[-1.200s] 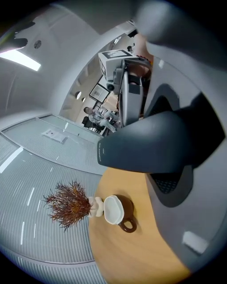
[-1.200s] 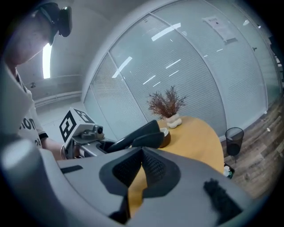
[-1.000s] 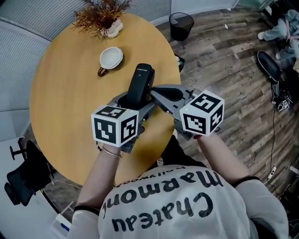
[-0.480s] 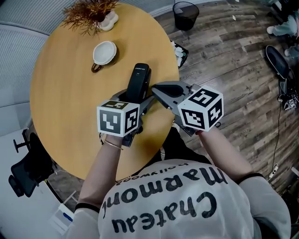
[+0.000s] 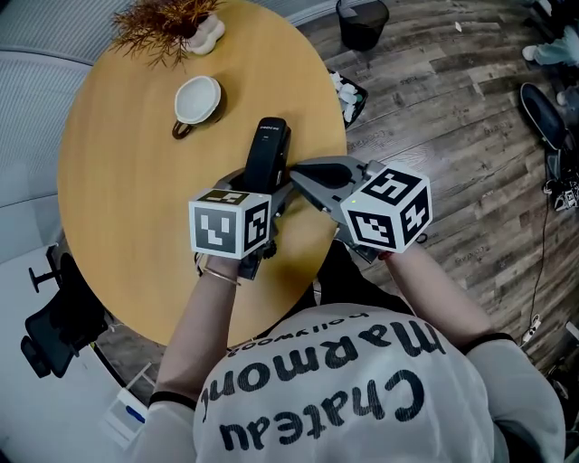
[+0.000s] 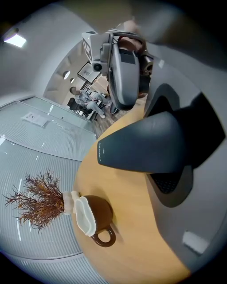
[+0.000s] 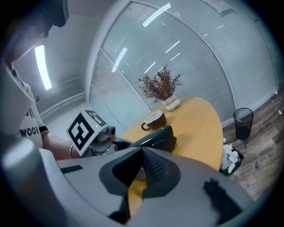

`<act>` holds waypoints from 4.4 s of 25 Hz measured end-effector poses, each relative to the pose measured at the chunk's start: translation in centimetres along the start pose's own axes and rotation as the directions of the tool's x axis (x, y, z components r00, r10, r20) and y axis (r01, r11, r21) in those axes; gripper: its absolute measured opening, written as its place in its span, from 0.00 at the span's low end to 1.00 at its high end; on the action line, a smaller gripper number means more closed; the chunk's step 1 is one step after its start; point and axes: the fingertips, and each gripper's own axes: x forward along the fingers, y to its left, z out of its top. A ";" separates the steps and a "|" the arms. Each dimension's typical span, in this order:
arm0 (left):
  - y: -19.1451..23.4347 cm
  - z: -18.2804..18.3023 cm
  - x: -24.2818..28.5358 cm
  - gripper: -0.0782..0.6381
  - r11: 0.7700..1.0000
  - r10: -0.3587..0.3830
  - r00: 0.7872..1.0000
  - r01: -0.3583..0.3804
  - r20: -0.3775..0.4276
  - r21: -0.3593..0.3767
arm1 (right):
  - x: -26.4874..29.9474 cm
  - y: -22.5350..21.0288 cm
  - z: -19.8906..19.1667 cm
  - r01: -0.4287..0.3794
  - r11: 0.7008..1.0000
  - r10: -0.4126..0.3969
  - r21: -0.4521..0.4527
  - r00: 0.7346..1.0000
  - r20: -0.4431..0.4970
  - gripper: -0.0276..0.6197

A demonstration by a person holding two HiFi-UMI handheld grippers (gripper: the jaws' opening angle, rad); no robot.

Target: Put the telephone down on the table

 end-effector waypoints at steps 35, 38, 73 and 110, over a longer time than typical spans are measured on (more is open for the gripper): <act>0.2 -0.9 1.0 0.58 0.993 0.065 0.998 -0.067 0.026 0.092 | 1.3 0.5 -2.2 -0.007 0.999 0.009 0.050 0.999 -0.040 0.07; 0.2 -1.0 1.0 0.58 0.992 0.061 0.998 -0.064 0.027 0.107 | 1.2 0.4 -2.3 -0.005 0.998 0.007 0.059 0.999 -0.038 0.06; 0.7 -1.6 1.0 0.73 0.977 0.164 0.986 -0.167 0.030 0.133 | -0.2 -1.3 -2.8 0.047 0.996 -0.046 0.075 0.999 -0.009 0.06; -1.0 -0.1 -9.9 0.36 0.970 0.221 0.872 -0.241 0.437 -0.011 | -3.1 2.5 -3.2 0.116 0.992 -0.116 0.046 0.993 0.015 0.07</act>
